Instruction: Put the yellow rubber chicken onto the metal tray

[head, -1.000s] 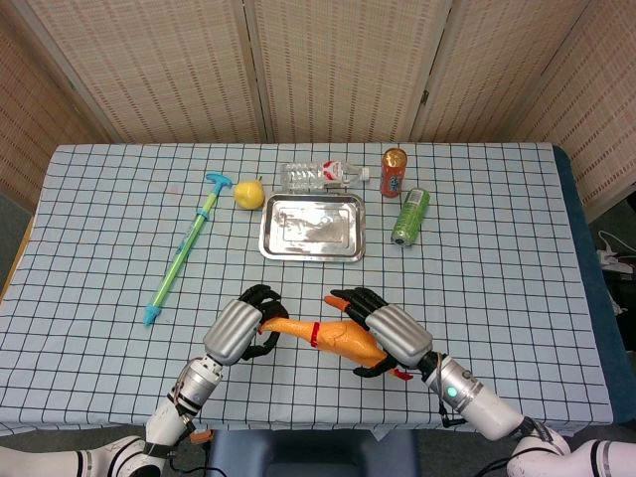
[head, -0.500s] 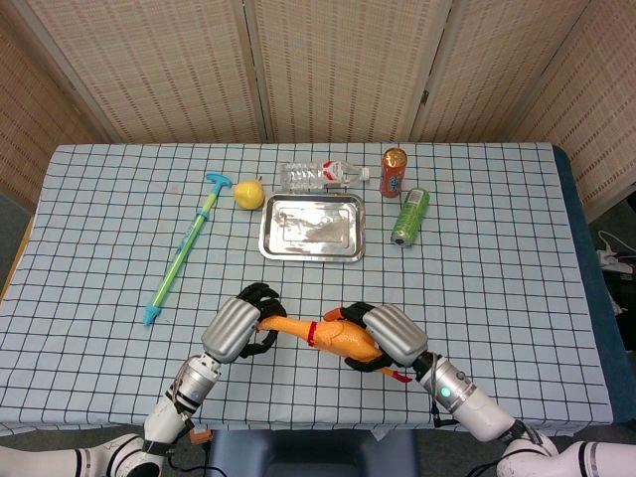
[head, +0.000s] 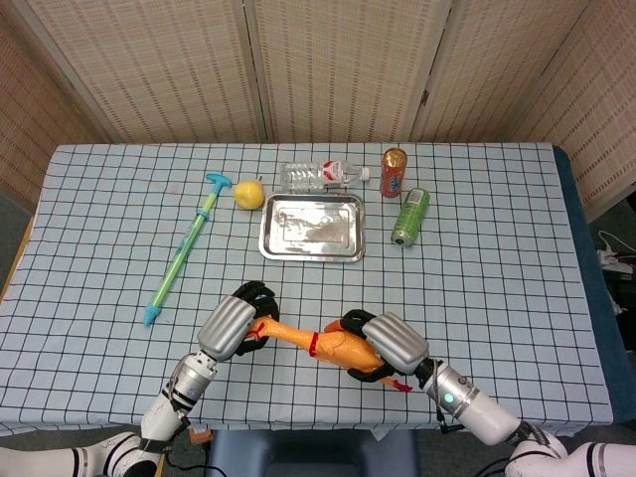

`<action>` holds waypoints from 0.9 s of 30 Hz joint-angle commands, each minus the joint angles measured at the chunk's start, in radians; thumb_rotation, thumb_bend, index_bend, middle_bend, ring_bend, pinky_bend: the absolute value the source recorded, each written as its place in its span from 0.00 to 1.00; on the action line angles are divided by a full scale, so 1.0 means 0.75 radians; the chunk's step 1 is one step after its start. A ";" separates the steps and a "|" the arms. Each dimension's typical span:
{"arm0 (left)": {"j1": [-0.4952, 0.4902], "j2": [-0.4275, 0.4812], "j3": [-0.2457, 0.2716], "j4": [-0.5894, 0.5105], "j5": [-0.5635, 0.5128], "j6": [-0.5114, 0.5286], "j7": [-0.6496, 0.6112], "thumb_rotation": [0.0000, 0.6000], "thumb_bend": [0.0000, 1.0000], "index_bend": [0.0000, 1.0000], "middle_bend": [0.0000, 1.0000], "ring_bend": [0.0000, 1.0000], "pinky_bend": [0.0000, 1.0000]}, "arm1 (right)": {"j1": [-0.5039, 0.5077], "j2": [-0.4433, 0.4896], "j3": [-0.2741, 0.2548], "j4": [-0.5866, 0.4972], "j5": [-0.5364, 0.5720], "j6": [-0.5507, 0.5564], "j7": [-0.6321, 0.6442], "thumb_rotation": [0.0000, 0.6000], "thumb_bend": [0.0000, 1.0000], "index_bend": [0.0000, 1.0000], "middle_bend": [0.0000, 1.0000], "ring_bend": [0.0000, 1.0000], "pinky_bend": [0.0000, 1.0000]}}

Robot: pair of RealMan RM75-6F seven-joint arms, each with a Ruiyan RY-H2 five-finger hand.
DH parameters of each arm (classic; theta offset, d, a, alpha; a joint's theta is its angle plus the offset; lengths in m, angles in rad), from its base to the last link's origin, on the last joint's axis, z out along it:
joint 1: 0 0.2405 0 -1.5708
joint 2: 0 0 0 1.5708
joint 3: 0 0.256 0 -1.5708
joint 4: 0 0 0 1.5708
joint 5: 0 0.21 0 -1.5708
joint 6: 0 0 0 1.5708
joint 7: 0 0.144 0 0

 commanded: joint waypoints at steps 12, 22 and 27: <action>-0.016 0.013 -0.039 0.079 -0.077 -0.066 -0.109 1.00 0.76 0.71 0.49 0.26 0.20 | -0.111 0.168 -0.082 0.079 -0.298 0.364 0.327 1.00 0.01 0.00 0.00 0.00 0.00; -0.198 -0.081 -0.251 0.335 -0.312 -0.320 -0.282 1.00 0.76 0.71 0.49 0.27 0.20 | -0.282 0.273 -0.160 0.182 -0.320 0.572 0.332 1.00 0.01 0.00 0.00 0.00 0.00; -0.345 -0.178 -0.378 0.579 -0.448 -0.475 -0.361 1.00 0.76 0.71 0.49 0.26 0.20 | -0.305 0.282 -0.159 0.249 -0.269 0.560 0.341 1.00 0.01 0.00 0.00 0.00 0.00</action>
